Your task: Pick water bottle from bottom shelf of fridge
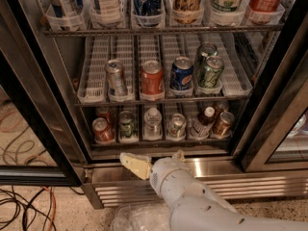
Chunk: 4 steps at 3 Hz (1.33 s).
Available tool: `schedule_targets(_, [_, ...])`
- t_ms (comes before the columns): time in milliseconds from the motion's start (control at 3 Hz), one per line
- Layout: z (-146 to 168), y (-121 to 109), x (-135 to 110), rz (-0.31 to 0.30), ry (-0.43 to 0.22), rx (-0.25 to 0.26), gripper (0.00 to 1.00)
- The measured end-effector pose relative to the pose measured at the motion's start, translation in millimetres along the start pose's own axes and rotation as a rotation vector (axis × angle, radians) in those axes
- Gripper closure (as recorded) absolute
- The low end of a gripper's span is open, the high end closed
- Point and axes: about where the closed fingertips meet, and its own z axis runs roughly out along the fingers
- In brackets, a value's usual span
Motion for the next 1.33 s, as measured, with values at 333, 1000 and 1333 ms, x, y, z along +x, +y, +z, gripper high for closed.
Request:
schedule_targets(333, [27.8, 1.7, 27.9, 0.062, -0.010, 0.024, 0.00])
schedule_targets(1000, [74.1, 5.1, 38.1, 0.129, -0.124, 0.083, 0.00])
schedule_targets(1333, [80.9, -13.4, 18.6, 0.132, -0.242, 0.151, 0.00])
